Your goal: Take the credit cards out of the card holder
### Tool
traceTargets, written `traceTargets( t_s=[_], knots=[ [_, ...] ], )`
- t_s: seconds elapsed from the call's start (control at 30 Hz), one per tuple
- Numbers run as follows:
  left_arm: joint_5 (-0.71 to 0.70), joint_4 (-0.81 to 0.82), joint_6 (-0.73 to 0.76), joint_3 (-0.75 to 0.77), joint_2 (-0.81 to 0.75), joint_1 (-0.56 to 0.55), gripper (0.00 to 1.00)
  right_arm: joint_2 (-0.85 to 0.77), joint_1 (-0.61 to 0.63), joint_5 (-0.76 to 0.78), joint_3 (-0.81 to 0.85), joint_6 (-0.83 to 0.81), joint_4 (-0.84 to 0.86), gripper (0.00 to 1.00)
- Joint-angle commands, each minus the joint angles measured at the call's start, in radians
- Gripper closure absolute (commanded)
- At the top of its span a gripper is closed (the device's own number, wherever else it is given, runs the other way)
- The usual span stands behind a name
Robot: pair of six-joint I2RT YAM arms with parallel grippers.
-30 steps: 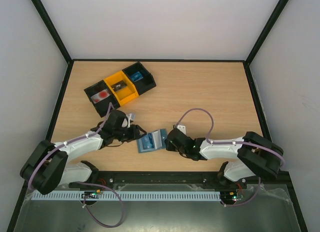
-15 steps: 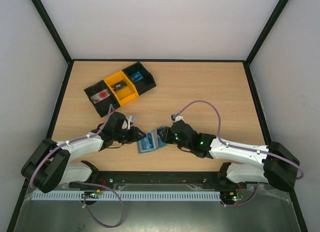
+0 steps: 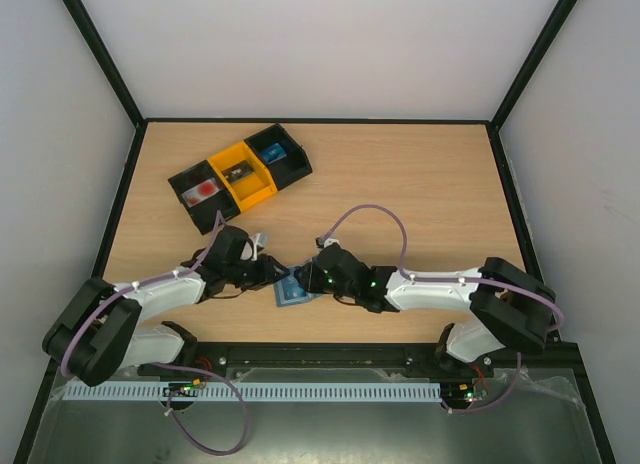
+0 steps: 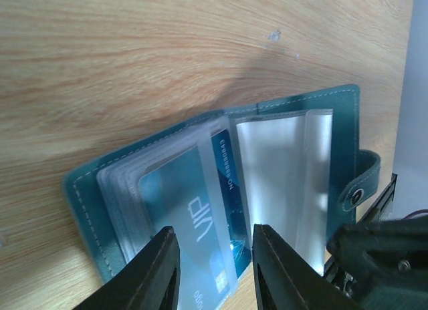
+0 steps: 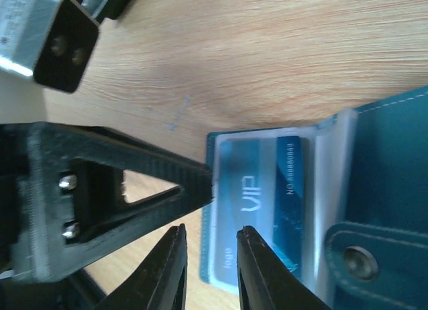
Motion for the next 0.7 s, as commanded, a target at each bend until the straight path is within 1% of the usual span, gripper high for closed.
traceTargets(
  t_s=[0.0,0.2,0.47,0.67],
  knots=[
    [-0.013,0.011,-0.002,-0.030,0.003,0.008,0.68,0.042,0.003,0.064,0.010,-0.054,0.020,0.78],
    [-0.018,0.047,0.003,-0.043,0.037,0.009,0.73,0.092,-0.009,0.044,-0.031,-0.057,0.055,0.77],
    [-0.057,0.023,0.045,-0.033,0.074,0.010,0.81,0.089,-0.046,-0.011,-0.186,0.002,0.237,0.78],
    [-0.049,0.039,0.045,-0.030,0.098,0.010,0.87,0.107,-0.056,-0.079,-0.223,0.045,0.343,0.78]
  ],
)
